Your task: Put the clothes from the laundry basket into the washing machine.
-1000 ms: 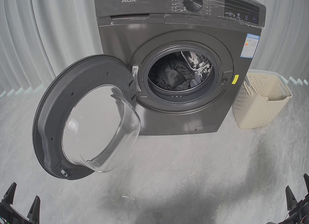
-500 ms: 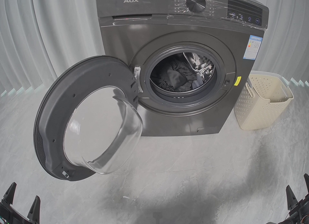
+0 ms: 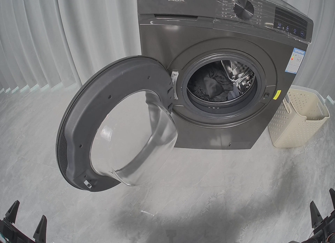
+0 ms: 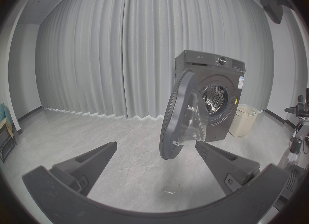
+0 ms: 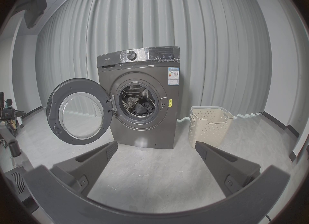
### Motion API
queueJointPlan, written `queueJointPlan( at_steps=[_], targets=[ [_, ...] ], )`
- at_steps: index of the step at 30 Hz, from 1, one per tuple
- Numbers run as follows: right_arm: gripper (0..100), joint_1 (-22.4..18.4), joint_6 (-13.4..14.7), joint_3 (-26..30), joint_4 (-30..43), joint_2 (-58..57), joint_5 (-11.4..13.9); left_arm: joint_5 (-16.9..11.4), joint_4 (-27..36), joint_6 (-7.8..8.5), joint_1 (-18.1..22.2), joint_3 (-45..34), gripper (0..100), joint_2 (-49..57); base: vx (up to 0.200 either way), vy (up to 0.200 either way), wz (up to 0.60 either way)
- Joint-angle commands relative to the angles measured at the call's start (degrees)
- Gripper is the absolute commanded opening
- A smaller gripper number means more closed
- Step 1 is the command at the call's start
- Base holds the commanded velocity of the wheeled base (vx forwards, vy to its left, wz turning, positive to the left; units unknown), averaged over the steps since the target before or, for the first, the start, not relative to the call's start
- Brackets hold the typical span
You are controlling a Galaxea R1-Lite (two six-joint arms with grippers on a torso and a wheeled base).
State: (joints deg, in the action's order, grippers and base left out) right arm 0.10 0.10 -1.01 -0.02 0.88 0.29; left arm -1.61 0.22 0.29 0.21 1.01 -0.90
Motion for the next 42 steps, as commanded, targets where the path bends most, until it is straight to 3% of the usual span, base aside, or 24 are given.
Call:
queueJointPlan(
  at_steps=[1,3,4,7,12,17,19,27,34,38,42],
  targets=[
    [100,0.0,0.0,1.0,0.0,-0.6,0.0,-0.1,-0.1,0.23,0.0,-1.0,100,0.9,0.000,0.000,0.00],
    [100,0.0,0.1,1.0,0.0,-0.6,0.0,-0.1,-0.5,0.15,0.1,-0.9,100,0.9,0.000,0.000,0.00],
    [100,0.0,0.1,1.0,0.0,-0.6,0.1,0.2,-3.3,-1.35,0.2,2.4,100,0.4,0.000,0.000,0.00],
    [100,0.0,0.0,1.0,0.0,-0.6,0.0,-1.5,-5.3,-1.79,-0.6,9.7,100,-3.8,0.000,0.000,0.00],
    [100,0.0,0.2,1.0,0.0,-0.6,0.1,-2.2,-6.5,-2.23,-6.4,9.2,100,-19.3,0.000,0.000,0.00],
    [100,-0.1,0.3,1.0,0.0,-0.6,0.0,-2.9,-13.8,-2.23,-7.0,10.0,100,-32.3,0.000,0.000,0.00],
    [100,0.0,0.3,1.0,0.0,-0.6,0.0,-5.0,-17.5,-2.40,-6.9,12.0,100,-38.3,0.000,0.000,0.00],
    [100,0.0,0.3,1.0,0.0,-0.6,0.0,-9.6,-20.2,-3.54,-6.4,17.7,100,-50.4,0.000,0.000,0.00],
    [100,0.0,0.3,1.0,0.0,-0.6,-0.1,-14.9,-26.8,-3.46,-6.4,21.1,100,-61.0,0.000,0.000,0.00],
    [100,0.0,0.2,1.0,0.0,-0.6,-0.1,-17.6,-30.6,-3.63,-6.9,21.2,100,-63.5,0.000,0.000,0.00],
    [100,0.0,0.2,1.0,0.0,-0.6,-0.1,-22.3,-32.4,-3.63,-9.4,20.6,100,-63.3,0.000,0.000,0.00]
  ],
)
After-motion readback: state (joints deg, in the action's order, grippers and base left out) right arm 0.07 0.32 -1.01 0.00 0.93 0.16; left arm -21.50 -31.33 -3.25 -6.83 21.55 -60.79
